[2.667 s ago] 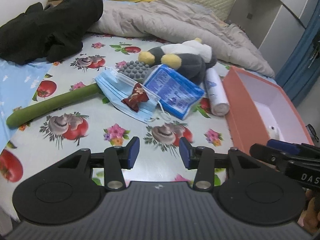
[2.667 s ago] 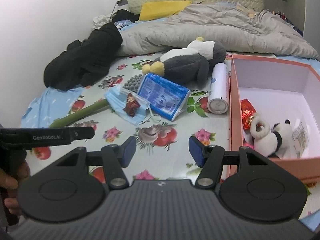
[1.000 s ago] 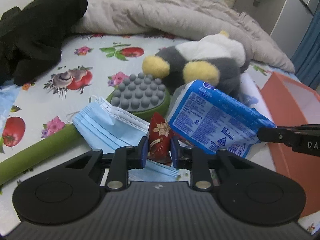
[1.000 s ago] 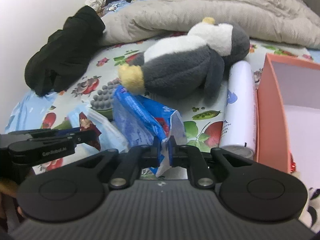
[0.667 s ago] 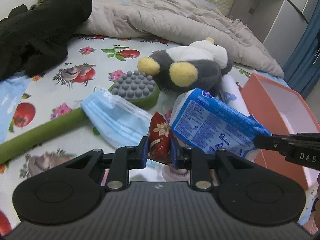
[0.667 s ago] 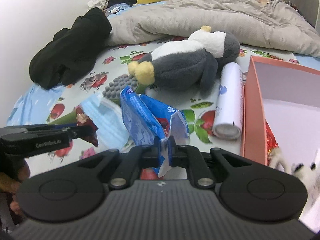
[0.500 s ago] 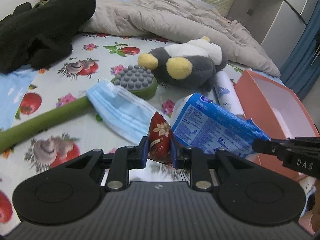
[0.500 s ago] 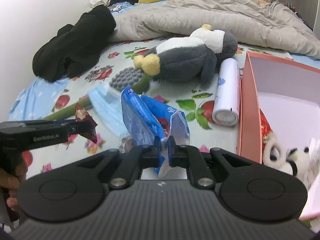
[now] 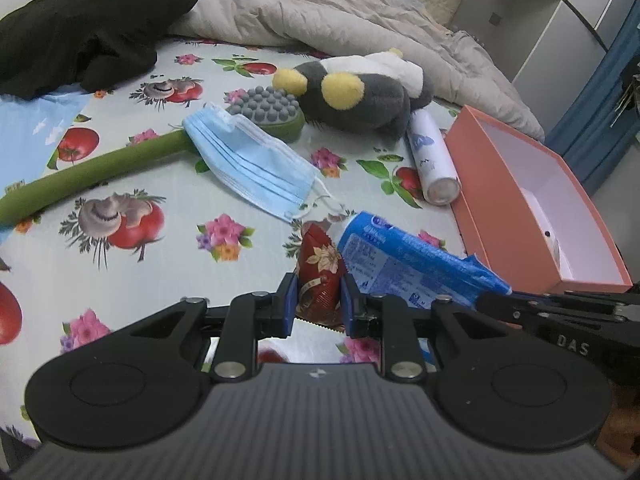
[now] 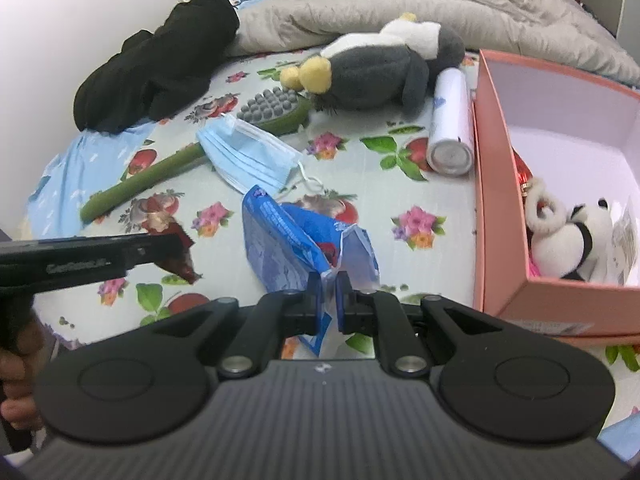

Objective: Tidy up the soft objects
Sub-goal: 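Grasp the red candy with the left gripper while the right gripper grasps the blue wipes pack, then carry the red candy and blue wipes pack in both grippers over the pink box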

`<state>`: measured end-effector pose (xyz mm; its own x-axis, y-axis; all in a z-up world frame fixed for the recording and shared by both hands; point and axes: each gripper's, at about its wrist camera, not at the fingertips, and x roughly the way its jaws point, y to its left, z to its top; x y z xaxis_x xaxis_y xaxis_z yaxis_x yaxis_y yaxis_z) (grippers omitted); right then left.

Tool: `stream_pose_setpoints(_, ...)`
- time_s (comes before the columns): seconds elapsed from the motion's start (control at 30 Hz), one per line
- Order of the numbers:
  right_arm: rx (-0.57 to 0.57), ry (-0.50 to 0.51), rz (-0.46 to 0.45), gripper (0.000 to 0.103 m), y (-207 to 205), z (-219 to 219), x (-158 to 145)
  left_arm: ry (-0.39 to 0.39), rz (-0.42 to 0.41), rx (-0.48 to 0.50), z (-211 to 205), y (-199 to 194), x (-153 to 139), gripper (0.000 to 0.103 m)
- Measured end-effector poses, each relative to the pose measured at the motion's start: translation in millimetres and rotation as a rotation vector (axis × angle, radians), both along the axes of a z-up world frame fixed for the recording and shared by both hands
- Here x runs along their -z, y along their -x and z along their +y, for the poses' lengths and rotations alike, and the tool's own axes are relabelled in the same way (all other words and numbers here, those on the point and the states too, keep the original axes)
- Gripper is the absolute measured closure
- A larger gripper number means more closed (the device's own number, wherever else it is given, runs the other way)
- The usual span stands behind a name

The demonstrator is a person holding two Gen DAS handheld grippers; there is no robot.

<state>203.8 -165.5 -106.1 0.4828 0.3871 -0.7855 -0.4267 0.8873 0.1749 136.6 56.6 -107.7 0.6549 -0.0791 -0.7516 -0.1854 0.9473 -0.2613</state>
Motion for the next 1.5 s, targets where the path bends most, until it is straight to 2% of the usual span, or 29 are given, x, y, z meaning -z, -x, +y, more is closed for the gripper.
stream_pose_setpoints(0.07, -0.001, 0.006, 0.001, 0.089, 3, -3, 1, 0.009, -0.002, 0.0, -2, 3, -1, 0.076)
stream_pose_setpoints(0.13, 0.0, 0.001, 0.0, 0.081, 5, -7, 1, 0.017, -0.003, 0.002, -5, 4, -1, 0.076)
stream_pose_setpoints(0.17, 0.005, 0.007, 0.003, 0.076, 6, -9, 3, 0.017, -0.003, 0.005, -6, 4, -1, 0.076)
stream_pose_setpoints(0.2, 0.01, 0.013, 0.006, 0.063, 7, -10, 4, 0.016, -0.002, 0.009, -8, 5, 0, 0.076)
stream_pose_setpoints(0.23, 0.018, 0.019, 0.008, 0.055, 7, -12, 5, 0.014, -0.003, 0.012, -9, 5, 0, 0.076)
stream_pose_setpoints(0.33, 0.017, 0.003, -0.003, 0.055, 8, -18, 7, 0.016, -0.001, 0.017, -13, 7, 0, 0.076)
stream_pose_setpoints(0.47, -0.005, 0.037, -0.034, 0.055, 5, -14, 10, 0.012, 0.006, 0.026, -15, 8, 3, 0.076)
stream_pose_setpoints(0.67, -0.105, 0.088, -0.114, 0.055, -4, 8, 9, 0.013, 0.009, 0.027, -16, 11, 5, 0.076)
stream_pose_setpoints(0.87, -0.16, 0.122, -0.103, 0.055, -23, 26, 25, 0.014, 0.017, 0.012, -17, 14, 13, 0.076)
stream_pose_setpoints(1.17, -0.196, 0.127, 0.0, 0.054, -33, 37, 55, 0.019, 0.045, 0.0, -17, 16, 23, 0.076)
stream_pose_setpoints(1.27, -0.186, 0.117, 0.021, 0.056, -31, 34, 57, 0.018, 0.048, -0.005, -17, 15, 24, 0.076)
stream_pose_setpoints(1.3, -0.177, 0.111, 0.029, 0.06, -30, 33, 58, 0.019, 0.048, -0.006, -16, 14, 24, 0.076)
stream_pose_setpoints(1.37, -0.157, 0.097, 0.041, 0.075, -28, 29, 58, 0.017, 0.048, -0.008, -16, 14, 24, 0.076)
stream_pose_setpoints(1.4, -0.149, 0.085, 0.044, 0.087, -26, 27, 57, 0.016, 0.047, -0.007, -16, 14, 23, 0.076)
stream_pose_setpoints(1.5, -0.128, 0.082, 0.025, 0.092, -17, 22, 54, 0.013, 0.045, -0.004, -17, 13, 21, 0.076)
